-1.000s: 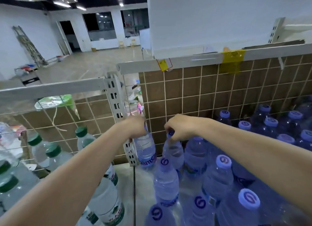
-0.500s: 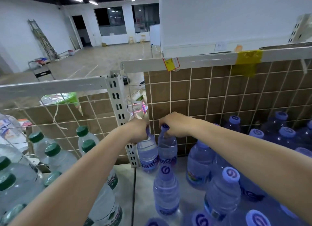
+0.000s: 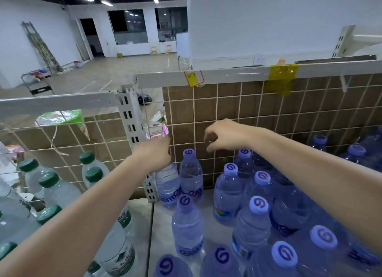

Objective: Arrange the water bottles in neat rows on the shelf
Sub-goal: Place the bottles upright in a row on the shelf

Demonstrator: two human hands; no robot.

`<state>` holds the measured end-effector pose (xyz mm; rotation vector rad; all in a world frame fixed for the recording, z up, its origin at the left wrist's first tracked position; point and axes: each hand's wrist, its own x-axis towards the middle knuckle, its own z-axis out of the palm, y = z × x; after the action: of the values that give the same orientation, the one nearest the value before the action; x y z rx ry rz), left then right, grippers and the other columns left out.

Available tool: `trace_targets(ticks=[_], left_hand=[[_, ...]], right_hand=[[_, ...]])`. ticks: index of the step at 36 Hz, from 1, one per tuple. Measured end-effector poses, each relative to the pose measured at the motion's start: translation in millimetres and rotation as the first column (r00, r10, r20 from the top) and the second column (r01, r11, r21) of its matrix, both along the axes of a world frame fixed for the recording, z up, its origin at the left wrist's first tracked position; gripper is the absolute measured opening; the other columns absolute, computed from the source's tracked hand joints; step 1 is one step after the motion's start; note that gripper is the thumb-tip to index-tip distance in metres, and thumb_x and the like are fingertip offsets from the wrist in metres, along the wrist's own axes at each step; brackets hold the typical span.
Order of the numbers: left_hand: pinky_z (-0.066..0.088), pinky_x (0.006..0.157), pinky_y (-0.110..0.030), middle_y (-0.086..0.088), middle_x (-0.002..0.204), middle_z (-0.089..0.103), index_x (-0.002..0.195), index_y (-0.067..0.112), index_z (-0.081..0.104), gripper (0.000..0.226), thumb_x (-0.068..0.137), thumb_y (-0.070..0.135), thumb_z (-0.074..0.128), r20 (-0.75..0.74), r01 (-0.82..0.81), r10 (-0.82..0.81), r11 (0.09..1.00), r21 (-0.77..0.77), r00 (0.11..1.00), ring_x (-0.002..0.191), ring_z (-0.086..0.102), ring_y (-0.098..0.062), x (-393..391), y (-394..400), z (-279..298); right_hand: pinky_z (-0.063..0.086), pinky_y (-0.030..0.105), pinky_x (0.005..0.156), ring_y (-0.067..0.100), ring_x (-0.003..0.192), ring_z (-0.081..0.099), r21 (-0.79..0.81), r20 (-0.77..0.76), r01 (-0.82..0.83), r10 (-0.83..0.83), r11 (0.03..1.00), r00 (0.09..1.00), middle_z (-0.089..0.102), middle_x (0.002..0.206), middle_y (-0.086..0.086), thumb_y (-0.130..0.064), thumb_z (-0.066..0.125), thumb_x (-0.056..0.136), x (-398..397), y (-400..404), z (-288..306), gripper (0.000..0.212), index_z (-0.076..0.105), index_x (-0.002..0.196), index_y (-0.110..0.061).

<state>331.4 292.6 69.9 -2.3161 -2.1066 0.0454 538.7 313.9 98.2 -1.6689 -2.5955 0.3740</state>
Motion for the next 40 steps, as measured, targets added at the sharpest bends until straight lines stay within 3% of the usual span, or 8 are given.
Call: trace_targets(ticks=[5,7,13,22,30,33,36,40], left_hand=[[0.052,0.080,-0.036,-0.004,0.120,0.062,0.121,0.023,0.053,0.036,0.089,0.037,0.055,0.153,0.182,-0.184,0.983,0.027,0.971,0.101,0.059,-0.023,27.1,-11.8,10.9],[0.051,0.079,-0.036,-0.002,0.113,0.064,0.114,0.023,0.057,0.031,0.088,0.038,0.058,0.243,0.293,-0.281,0.956,-0.013,0.928,0.093,0.058,-0.019,42.6,-16.5,10.2],[0.048,0.090,-0.037,-0.004,0.124,0.060,0.124,0.016,0.054,0.049,0.087,0.048,0.059,0.266,0.442,-0.395,0.885,-0.147,0.879,0.107,0.056,-0.022,86.4,-20.7,0.6],[0.048,0.086,-0.039,-0.006,0.122,0.058,0.119,0.020,0.050,0.036,0.088,0.036,0.059,0.264,0.488,-0.429,0.842,-0.229,0.864,0.108,0.055,-0.026,113.4,-10.8,-23.7],[0.039,0.066,-0.036,-0.001,0.092,0.054,0.090,0.025,0.042,0.016,0.087,0.032,0.057,0.185,0.427,-0.396,0.886,-0.178,0.899,0.088,0.054,-0.024,102.2,14.1,-21.1],[0.043,0.072,-0.036,-0.004,0.105,0.057,0.099,0.024,0.046,0.013,0.088,0.027,0.051,0.111,0.404,-0.390,0.903,-0.150,0.914,0.099,0.056,-0.027,100.7,22.9,-17.8],[0.049,0.086,-0.042,-0.005,0.121,0.055,0.125,0.026,0.047,0.036,0.089,0.025,0.048,0.074,0.367,-0.360,0.912,-0.181,0.930,0.110,0.054,-0.028,99.1,31.8,-15.4],[0.049,0.085,-0.042,-0.007,0.114,0.054,0.122,0.024,0.051,0.033,0.089,0.020,0.050,0.092,0.366,-0.354,0.904,-0.219,0.931,0.105,0.054,-0.028,104.4,38.4,-15.5]], right_hand=[[0.049,0.030,0.074,0.014,0.085,0.061,-0.053,0.069,0.029,-0.025,0.998,0.997,0.063,0.089,-0.007,-0.040,0.071,0.084,24.5,-18.7,11.6,0.023,0.068,0.096,-0.021],[0.052,0.032,0.079,0.015,0.088,0.061,-0.034,0.122,0.062,-0.058,0.997,0.991,0.065,0.097,-0.003,-0.036,0.070,0.085,33.7,-23.0,11.5,0.026,0.068,0.104,-0.019],[0.050,0.035,0.090,0.023,0.107,0.059,-0.017,0.230,0.137,-0.130,0.990,0.964,0.063,0.121,0.002,-0.035,0.070,0.085,58.8,-22.5,-3.6,0.046,0.059,0.127,-0.019],[0.046,0.034,0.079,0.023,0.096,0.057,-0.070,0.115,0.125,-0.117,0.990,0.987,0.062,0.111,0.005,-0.032,0.067,0.087,70.2,-12.7,-36.0,0.033,0.056,0.112,-0.015],[0.050,0.037,0.080,0.025,0.093,0.059,-0.057,0.032,0.123,-0.121,0.991,0.992,0.061,0.103,0.006,-0.029,0.067,0.086,76.1,-2.8,-34.8,0.029,0.057,0.109,-0.014],[0.048,0.037,0.076,0.025,0.089,0.057,-0.022,0.035,0.113,-0.113,0.993,0.993,0.059,0.098,0.006,-0.025,0.066,0.086,76.8,3.6,-30.4,0.022,0.055,0.102,-0.013],[0.041,0.032,0.069,0.022,0.084,0.051,-0.019,0.046,0.094,-0.093,0.995,0.995,0.052,0.092,0.002,-0.024,0.065,0.086,75.1,6.8,-28.5,0.019,0.049,0.095,-0.019],[0.044,0.031,0.070,0.023,0.087,0.055,-0.069,0.040,0.097,-0.094,0.993,0.995,0.055,0.096,0.003,-0.024,0.065,0.088,73.2,10.5,-38.4,0.020,0.053,0.102,-0.017]])
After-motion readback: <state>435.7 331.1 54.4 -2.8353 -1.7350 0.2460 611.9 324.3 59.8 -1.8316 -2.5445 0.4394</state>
